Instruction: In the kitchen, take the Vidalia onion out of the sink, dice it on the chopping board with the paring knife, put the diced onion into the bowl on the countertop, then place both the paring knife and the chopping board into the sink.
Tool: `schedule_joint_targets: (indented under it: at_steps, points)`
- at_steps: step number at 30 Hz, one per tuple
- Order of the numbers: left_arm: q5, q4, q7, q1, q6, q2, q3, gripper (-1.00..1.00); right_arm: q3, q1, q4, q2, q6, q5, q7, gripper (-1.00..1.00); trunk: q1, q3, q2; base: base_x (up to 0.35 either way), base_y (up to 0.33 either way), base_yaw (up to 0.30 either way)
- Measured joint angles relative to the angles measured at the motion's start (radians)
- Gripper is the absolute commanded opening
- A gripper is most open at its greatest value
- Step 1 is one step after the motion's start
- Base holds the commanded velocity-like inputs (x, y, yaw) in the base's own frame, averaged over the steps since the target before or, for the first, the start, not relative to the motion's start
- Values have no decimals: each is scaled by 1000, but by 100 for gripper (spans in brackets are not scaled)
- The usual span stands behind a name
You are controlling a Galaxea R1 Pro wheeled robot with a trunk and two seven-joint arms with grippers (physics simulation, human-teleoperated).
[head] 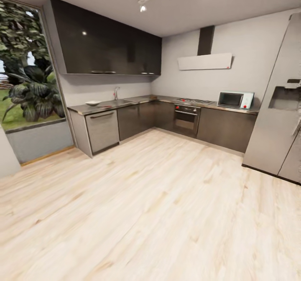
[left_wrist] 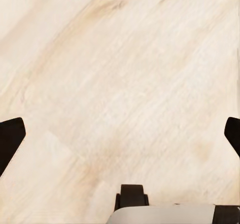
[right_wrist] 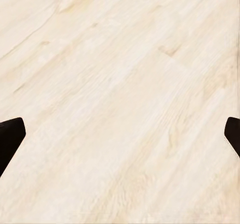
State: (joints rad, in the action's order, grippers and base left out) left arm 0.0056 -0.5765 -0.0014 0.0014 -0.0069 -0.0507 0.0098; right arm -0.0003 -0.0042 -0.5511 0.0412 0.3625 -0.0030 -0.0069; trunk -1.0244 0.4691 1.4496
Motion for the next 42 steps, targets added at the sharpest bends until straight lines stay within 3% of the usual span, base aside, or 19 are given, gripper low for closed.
schedule_joint_targets:
  at_steps: [42]
  points:
    - [0, 0, 0, 0, 0, 0, 0, 100, 0, 0, 0, 0, 0, -1, 0, 100, 0, 0, 0, 344, 0, -28]
